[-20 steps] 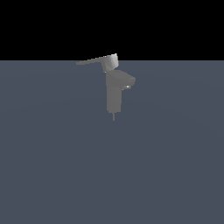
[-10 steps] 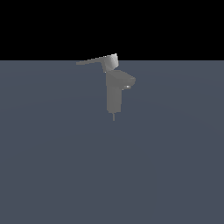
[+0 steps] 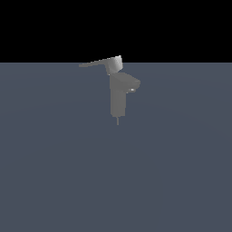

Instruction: Turn on the faucet by rotating a designated handle.

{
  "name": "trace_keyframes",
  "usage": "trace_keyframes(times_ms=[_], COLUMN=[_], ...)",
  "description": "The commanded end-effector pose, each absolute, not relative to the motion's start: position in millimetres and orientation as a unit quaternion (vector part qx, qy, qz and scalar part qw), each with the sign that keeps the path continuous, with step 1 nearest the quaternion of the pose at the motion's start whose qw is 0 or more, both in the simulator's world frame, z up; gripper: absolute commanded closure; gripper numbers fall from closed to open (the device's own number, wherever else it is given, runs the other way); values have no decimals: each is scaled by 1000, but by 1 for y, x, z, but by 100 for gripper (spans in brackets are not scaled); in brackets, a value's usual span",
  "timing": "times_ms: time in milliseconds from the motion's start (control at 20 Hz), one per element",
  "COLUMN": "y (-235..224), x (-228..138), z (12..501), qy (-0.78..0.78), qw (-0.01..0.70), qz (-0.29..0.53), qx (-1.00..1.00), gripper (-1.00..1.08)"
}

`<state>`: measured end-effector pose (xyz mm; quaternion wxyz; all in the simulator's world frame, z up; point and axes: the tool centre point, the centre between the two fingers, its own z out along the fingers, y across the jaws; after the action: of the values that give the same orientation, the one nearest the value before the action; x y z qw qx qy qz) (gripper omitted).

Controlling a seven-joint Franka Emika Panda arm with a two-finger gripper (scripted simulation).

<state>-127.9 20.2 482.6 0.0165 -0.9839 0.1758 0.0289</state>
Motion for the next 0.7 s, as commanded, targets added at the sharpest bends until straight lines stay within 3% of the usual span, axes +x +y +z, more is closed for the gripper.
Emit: trace_keyframes(times_ms=[0,650], y=[24,46], x=[-110,-19], z=[479,442], qy=[206,357], qw=[17,5], qz=[34,59], qx=[-978,-932], gripper=[108,108])
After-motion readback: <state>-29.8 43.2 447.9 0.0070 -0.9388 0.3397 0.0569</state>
